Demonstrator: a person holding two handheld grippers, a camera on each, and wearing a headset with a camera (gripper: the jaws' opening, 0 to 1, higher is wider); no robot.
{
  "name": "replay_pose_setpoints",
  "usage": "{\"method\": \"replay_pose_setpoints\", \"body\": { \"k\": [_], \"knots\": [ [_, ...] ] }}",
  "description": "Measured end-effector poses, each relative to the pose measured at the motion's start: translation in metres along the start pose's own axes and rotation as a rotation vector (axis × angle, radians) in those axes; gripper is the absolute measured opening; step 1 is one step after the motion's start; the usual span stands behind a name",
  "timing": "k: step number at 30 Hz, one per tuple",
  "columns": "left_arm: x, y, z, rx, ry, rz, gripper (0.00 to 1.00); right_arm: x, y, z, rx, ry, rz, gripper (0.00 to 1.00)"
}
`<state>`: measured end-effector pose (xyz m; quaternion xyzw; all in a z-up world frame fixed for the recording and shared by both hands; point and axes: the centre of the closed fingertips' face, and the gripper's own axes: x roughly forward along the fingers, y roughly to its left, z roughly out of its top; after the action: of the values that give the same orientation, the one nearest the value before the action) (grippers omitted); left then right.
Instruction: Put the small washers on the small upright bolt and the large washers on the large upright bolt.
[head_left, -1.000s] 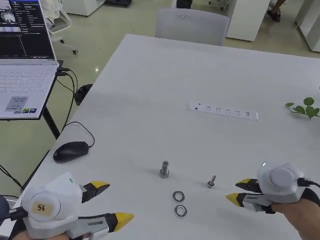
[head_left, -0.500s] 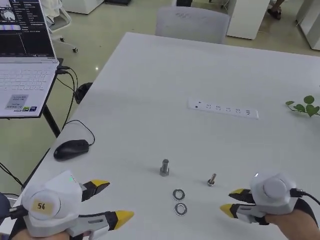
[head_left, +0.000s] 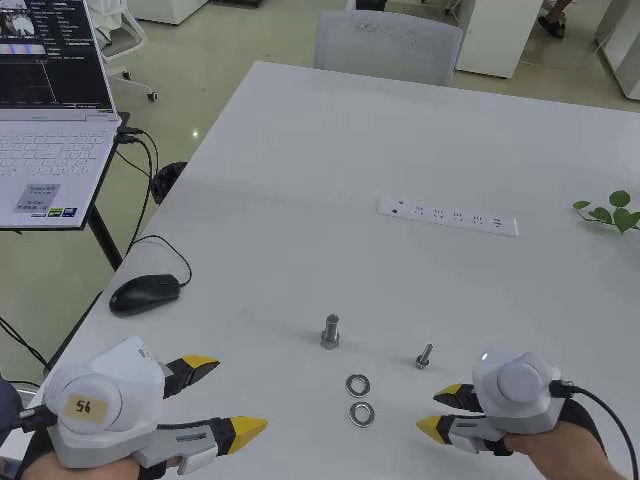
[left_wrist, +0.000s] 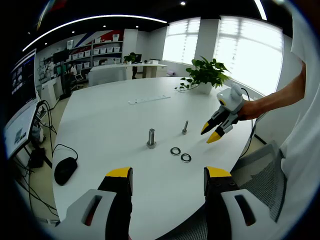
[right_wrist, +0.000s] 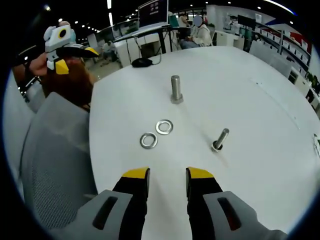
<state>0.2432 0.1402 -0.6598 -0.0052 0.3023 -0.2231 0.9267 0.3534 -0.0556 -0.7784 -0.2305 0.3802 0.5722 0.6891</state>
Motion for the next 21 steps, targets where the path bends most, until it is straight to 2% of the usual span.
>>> {"method": "replay_pose_setpoints", "body": {
  "k": [10,21],
  "knots": [
    [0.0,0.0,0.0,0.001,-0.001,-0.001,0.57,0.027,0.022,0.014,-0.107,0.047,0.059,0.3],
    [0.0,-0.001,0.0,0.0,-0.002,-0.003,0.57,0.055,0.034,0.023,-0.202,0.103,0.107,0.3]
  ]
}}
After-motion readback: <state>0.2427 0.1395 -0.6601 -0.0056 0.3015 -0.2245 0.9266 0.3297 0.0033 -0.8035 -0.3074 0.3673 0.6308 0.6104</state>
